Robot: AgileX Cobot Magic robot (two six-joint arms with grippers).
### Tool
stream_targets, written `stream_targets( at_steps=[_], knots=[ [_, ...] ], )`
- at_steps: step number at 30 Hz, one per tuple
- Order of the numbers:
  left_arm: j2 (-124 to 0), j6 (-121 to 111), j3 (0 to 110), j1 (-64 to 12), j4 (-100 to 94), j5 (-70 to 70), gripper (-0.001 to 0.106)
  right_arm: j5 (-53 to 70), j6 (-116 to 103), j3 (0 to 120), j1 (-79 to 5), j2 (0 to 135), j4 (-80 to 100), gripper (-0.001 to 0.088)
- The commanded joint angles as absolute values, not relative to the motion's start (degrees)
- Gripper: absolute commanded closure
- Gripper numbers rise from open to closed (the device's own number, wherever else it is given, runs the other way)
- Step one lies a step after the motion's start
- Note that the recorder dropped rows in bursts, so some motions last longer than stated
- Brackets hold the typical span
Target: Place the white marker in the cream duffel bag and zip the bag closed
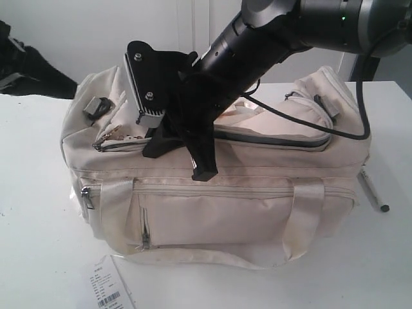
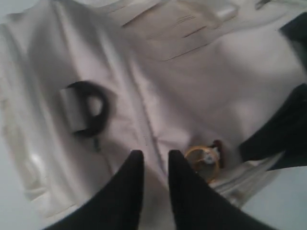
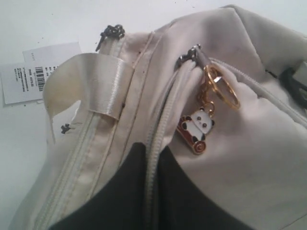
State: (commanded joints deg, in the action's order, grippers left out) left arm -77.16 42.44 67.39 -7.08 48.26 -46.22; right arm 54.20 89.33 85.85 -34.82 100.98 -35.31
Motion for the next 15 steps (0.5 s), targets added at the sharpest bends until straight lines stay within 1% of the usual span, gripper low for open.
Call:
stream_targets(
  at_steps=[1, 2, 6, 9, 12, 15],
  knots=[
    [-77.5, 43.2, 67.4, -7.7, 48.0, -46.8, 0.045, 53.7, 88.6, 85.9, -34.8, 101.0, -35.3, 0.0868],
    [-78.0, 44.6, 67.4, -8.5, 47.5, -47.3, 0.043, 53.4, 87.5, 85.9, -34.8, 101.0, -35.2, 0.0868],
    [-78.7, 47.1, 67.4, -13.8, 43.8, -46.2, 0.043, 52.3, 85.2, 85.9, -34.8, 101.0, -35.2, 0.0868],
    [-78.7, 41.4, 67.4, -17.2, 35.7, -41.5, 0.043, 52.2, 84.3, 85.9, -34.8, 101.0, -35.2, 0.0868],
    [-78.8, 36.8, 67.1, -19.0, 30.3, -38.6, 0.043, 52.2, 83.7, 85.9, -34.8, 101.0, -35.2, 0.0868],
    [-78.9, 36.1, 65.9, -20.2, 29.0, -35.3, 0.043, 52.2, 83.7, 85.9, -34.8, 101.0, -35.2, 0.0868]
  ],
)
